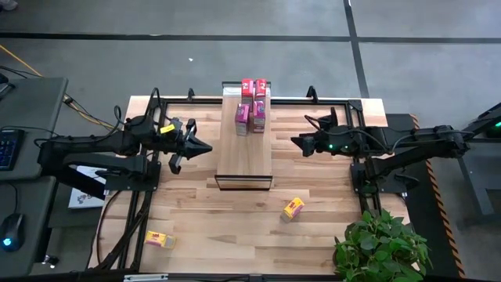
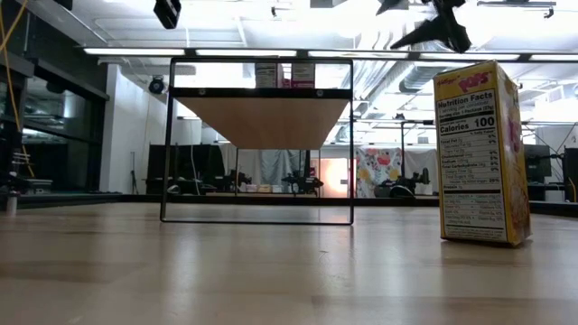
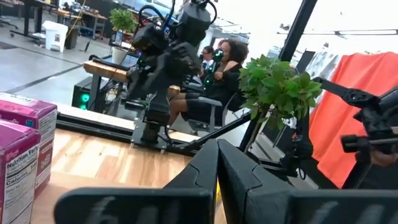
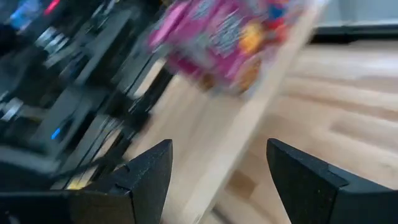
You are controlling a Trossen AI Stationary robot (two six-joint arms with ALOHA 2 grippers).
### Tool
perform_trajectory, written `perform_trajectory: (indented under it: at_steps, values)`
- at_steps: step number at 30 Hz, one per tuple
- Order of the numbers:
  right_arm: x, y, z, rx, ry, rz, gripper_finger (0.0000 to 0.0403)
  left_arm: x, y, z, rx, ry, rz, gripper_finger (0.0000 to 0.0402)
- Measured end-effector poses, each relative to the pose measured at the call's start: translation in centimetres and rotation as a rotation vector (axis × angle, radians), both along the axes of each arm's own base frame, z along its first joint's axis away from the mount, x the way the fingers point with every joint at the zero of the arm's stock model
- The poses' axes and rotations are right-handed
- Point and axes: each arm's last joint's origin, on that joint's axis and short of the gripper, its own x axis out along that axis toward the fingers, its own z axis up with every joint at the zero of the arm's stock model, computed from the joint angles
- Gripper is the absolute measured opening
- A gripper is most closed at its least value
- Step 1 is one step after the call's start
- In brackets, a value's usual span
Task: Stack cereal on shelf
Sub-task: Put the right yellow cereal box on the shelf
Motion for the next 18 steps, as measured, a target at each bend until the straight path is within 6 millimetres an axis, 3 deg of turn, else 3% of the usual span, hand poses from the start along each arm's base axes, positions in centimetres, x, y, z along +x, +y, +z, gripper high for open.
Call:
perform_trajectory:
  at_steps: [6,11,18]
  values:
    - [0.6,1.8,-0.1,0.146,0.008,0.417,0.0252,0.0,0.1,0.0,-0.053,0.006,0.046,0.0000]
    - [1.6,5.6,-0.6,0.263,0.004,0.686,0.0252,0.0,0.4,0.0,-0.089,0.006,0.124,0.0000]
    - [2.6,10.1,-1.0,-0.093,-0.024,1.031,0.0252,0.0,0.5,0.0,-0.119,0.005,0.166,0.0000]
